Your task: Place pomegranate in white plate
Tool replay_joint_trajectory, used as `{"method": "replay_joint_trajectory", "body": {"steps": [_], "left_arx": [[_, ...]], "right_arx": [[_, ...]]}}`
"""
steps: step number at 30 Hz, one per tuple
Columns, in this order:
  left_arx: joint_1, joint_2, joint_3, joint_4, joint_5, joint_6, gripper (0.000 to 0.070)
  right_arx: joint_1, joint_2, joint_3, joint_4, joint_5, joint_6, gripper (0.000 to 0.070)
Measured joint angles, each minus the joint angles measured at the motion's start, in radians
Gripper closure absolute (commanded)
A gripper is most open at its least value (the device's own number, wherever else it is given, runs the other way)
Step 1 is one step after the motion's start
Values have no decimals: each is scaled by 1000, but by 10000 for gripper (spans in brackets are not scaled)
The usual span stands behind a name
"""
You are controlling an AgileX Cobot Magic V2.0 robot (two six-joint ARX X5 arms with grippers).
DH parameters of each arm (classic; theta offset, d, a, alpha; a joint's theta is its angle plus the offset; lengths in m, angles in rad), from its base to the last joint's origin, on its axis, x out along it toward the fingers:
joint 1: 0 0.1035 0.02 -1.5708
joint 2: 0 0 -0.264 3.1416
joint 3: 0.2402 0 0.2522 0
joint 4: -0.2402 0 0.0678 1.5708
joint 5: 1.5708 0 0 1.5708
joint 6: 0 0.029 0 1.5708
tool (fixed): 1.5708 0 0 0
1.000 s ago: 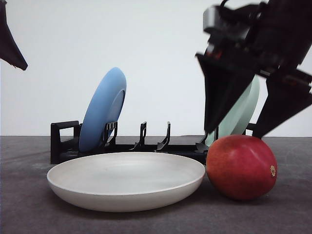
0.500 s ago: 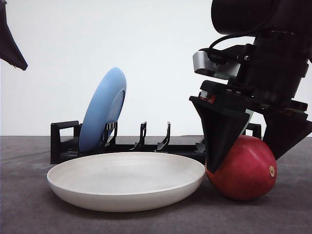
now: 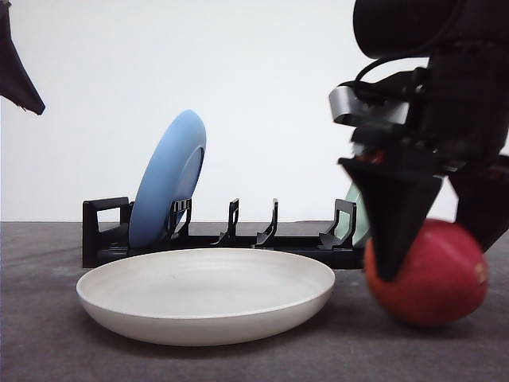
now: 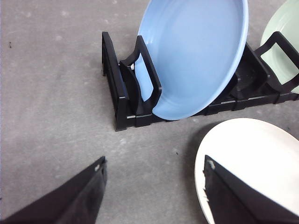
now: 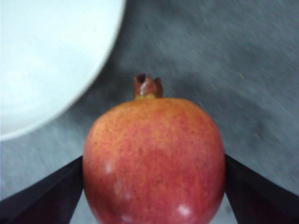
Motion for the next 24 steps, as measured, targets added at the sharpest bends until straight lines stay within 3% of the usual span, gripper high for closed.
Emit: {"method": "replay_joint_trajectory", "body": {"steps": [9, 16, 24], "left_arx": [[0, 0, 0, 0, 0, 0, 311], [0, 0, 0, 0, 0, -7, 311], [0, 0, 0, 0, 0, -22, 311]], "right_arx": [[6, 0, 210, -172, -36, -91, 175], [66, 47, 266, -109, -101, -103, 175], [146, 198, 279, -3, -102, -101, 175]]}}
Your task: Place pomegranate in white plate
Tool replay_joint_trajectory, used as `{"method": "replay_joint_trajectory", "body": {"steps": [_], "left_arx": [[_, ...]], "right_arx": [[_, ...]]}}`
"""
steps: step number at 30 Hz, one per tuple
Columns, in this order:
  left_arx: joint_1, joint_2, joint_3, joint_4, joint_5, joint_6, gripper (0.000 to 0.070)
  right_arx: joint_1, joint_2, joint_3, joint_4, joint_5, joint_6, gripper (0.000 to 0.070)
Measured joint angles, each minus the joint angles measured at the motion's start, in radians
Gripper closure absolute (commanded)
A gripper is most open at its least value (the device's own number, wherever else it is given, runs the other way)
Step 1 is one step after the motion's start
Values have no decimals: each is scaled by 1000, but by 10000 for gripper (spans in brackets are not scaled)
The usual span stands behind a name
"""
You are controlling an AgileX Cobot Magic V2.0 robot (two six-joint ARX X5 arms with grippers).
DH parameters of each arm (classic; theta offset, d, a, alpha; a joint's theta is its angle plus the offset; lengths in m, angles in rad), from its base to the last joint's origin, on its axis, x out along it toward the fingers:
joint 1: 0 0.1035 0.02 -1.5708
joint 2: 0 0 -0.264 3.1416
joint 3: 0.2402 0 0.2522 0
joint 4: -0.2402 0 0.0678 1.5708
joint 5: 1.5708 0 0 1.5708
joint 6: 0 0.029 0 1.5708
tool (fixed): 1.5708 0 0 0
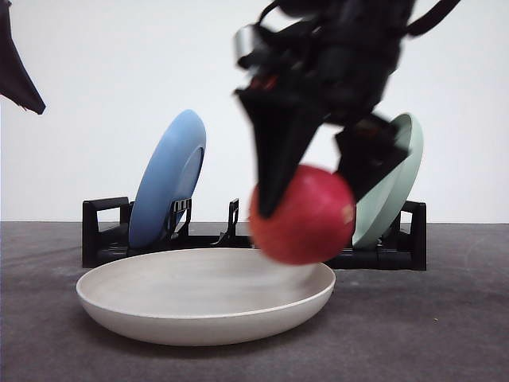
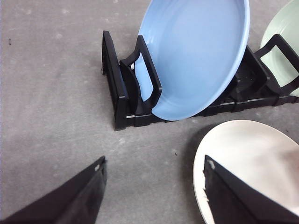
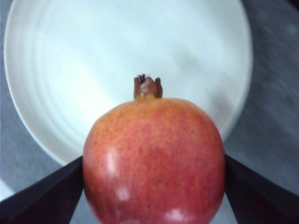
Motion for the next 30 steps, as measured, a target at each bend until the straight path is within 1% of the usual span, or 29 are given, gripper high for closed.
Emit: {"method": "replay_joint_trajectory", "body": {"steps": [4, 8, 15, 27, 28, 30], "left_arx": [[0, 0, 0, 0, 0, -1, 311], [0, 0, 0, 0, 0, -1, 311], [0, 0, 0, 0, 0, -2, 311], [0, 0, 0, 0, 0, -2, 311], [0, 0, 0, 0, 0, -2, 311], [0, 0, 0, 0, 0, -1, 311]], "right_arx": [[34, 59, 4, 65, -6, 0, 175], [55, 107, 4, 103, -6, 1, 175], [66, 121, 4, 222, 1, 6, 175], [66, 151, 7, 241, 3, 26, 173], [66, 152, 9, 242, 3, 27, 162], [68, 152, 10, 252, 4, 27, 99]]}}
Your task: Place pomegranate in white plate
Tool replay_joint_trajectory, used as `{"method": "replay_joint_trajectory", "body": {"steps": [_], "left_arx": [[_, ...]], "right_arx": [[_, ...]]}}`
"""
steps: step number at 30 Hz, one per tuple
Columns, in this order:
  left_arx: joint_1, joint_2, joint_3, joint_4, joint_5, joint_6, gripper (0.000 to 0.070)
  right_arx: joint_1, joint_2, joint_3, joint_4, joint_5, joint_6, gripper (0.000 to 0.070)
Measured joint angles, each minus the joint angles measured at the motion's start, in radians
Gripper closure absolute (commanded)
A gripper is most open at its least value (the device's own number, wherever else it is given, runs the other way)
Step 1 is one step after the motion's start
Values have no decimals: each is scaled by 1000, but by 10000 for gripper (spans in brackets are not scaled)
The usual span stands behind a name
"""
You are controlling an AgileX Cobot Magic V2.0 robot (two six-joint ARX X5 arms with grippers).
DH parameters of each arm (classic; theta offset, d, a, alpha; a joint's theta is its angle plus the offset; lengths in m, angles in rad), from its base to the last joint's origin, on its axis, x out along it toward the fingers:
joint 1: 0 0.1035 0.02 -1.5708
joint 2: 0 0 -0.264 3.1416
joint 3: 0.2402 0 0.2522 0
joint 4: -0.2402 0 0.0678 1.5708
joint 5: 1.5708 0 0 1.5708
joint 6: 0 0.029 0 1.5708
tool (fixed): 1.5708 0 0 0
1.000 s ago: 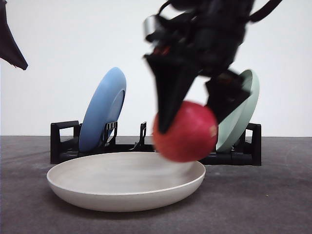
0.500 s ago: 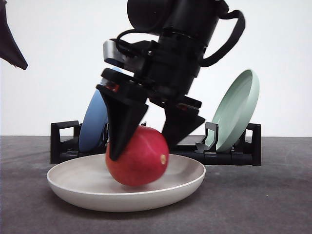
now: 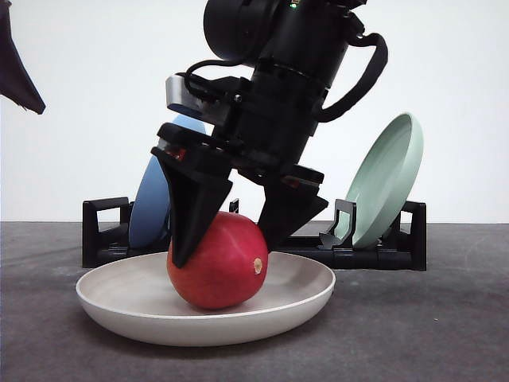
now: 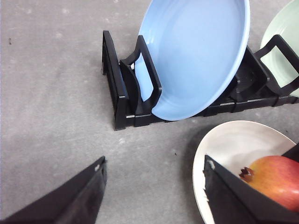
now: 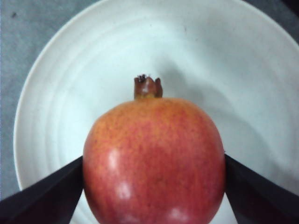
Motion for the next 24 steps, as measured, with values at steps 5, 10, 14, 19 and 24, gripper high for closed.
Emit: {"method": "replay_joint_trajectory", "body": {"steps": [5, 10, 14, 19, 24], "left_arx": [[0, 0, 0, 0, 0, 0, 311], [0, 0, 0, 0, 0, 0, 311], [0, 0, 0, 0, 0, 0, 311], [0, 0, 0, 0, 0, 0, 311], [0, 0, 0, 0, 0, 0, 311]], "right_arx": [[6, 0, 0, 11, -2, 1, 56], [5, -9, -2, 26, 0, -1, 57], [3, -88, -41, 136, 1, -2, 58], [-25, -227, -149, 284, -2, -2, 75], [-84, -361, -274, 349, -4, 7, 82]]}}
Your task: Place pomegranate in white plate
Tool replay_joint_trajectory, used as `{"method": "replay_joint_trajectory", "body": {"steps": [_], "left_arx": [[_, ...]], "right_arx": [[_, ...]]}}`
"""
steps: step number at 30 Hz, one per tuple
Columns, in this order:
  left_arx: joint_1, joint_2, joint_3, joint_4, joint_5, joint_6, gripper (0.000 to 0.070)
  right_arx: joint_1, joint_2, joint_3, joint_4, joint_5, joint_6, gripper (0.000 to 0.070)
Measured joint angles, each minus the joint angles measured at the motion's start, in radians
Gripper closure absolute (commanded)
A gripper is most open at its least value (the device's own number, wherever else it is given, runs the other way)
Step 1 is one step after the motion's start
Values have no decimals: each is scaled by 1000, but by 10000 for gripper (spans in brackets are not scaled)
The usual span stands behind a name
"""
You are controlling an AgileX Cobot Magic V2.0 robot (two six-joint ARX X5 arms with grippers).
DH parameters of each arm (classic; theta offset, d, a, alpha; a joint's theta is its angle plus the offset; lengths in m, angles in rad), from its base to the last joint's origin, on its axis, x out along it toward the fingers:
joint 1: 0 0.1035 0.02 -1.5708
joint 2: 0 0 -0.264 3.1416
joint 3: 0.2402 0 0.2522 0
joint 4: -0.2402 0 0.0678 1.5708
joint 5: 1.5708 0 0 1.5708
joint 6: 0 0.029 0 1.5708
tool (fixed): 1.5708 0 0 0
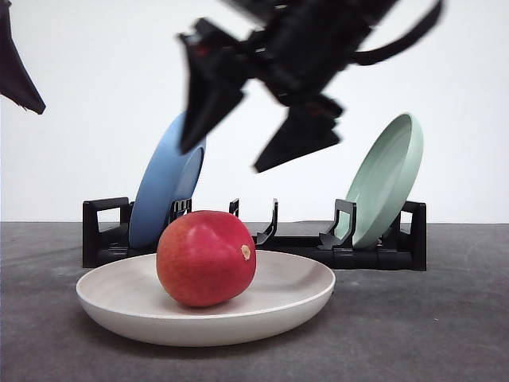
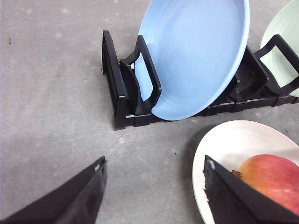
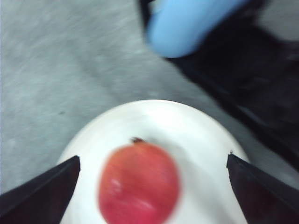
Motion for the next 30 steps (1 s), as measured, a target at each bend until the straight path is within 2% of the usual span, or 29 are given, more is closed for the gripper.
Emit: {"method": "replay_joint_trajectory", "body": {"steps": [18, 25, 30], "left_arx": [[0, 0, 0, -30, 0, 0, 311], [0, 0, 0, -62, 0, 0, 311], [0, 0, 0, -71, 0, 0, 310]], "right_arx": [[-241, -451, -384, 4, -7, 65, 82], [-332, -553, -448, 1, -7, 75, 83], [-351, -558, -455, 5, 1, 75, 82]]}}
